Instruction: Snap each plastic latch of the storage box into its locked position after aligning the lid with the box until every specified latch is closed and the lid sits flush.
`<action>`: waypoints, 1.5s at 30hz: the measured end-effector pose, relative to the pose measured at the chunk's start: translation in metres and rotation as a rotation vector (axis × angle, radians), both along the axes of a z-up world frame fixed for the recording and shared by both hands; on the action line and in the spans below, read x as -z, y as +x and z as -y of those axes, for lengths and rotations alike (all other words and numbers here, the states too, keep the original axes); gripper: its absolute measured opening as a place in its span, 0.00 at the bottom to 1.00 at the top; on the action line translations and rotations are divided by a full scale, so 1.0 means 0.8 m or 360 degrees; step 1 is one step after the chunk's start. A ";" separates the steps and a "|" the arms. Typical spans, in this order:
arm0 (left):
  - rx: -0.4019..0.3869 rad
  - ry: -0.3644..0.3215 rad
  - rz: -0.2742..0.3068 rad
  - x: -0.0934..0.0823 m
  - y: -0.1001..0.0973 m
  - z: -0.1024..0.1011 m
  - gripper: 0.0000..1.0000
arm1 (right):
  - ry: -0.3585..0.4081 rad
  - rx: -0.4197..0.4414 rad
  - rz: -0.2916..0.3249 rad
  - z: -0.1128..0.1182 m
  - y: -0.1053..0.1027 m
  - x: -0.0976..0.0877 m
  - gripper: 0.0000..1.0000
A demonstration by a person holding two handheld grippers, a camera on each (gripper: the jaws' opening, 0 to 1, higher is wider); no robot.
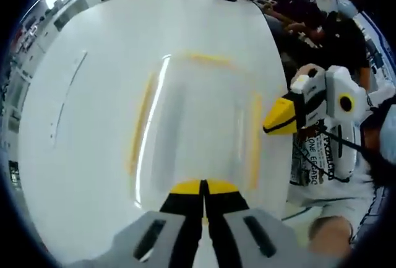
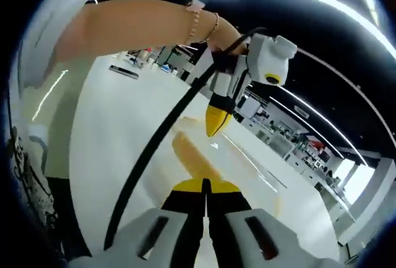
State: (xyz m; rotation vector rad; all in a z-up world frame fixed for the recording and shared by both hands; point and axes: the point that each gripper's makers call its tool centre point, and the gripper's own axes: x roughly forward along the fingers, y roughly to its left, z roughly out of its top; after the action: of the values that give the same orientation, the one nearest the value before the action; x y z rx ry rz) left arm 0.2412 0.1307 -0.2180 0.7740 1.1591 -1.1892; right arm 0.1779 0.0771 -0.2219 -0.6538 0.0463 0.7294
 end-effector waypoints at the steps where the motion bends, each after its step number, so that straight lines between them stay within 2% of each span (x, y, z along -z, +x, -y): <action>1: -0.0002 -0.0001 -0.0001 0.000 0.000 0.000 0.00 | -0.0017 0.0020 0.0008 0.002 0.002 0.002 0.00; 2: -0.0002 0.0000 0.0001 0.000 0.000 0.000 0.00 | -0.0057 0.0083 0.0063 0.009 0.008 0.001 0.00; 3: -0.0002 -0.0001 0.0003 0.000 0.000 0.000 0.00 | -0.0029 0.0067 0.0067 0.004 0.005 0.000 0.00; 5: -0.0006 -0.0005 0.0004 0.000 0.001 0.000 0.00 | -0.0054 0.0113 0.0133 0.007 0.006 -0.005 0.00; 8: -0.0006 -0.0022 0.0007 -0.001 0.002 0.000 0.00 | -0.0153 0.0139 0.0187 0.006 0.006 -0.002 0.00; 13: -0.0011 -0.0042 -0.0008 -0.001 0.004 0.003 0.00 | -0.0178 0.0181 0.0204 0.009 0.008 0.001 0.00; 19: 0.0000 0.0022 -0.0031 0.001 0.003 0.006 0.00 | -0.0175 0.0211 0.0194 0.014 0.009 0.009 0.00; 21: 0.0004 0.0033 -0.0037 0.001 0.004 0.006 0.00 | -0.0143 0.0233 0.0234 0.016 0.010 0.002 0.00; 29: -0.0013 0.0036 -0.0079 0.001 0.006 0.007 0.00 | -0.0128 0.0266 0.0265 0.020 0.014 -0.012 0.00; 45: -0.0063 0.0096 -0.0076 0.002 0.006 0.006 0.00 | -0.0216 0.0348 0.0344 0.032 0.017 -0.021 0.00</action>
State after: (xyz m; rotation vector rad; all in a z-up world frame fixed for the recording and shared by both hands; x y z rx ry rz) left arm 0.2462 0.1259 -0.2199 0.7680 1.2492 -1.1499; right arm 0.1919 0.0518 -0.2054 -0.8400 -0.0316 0.4447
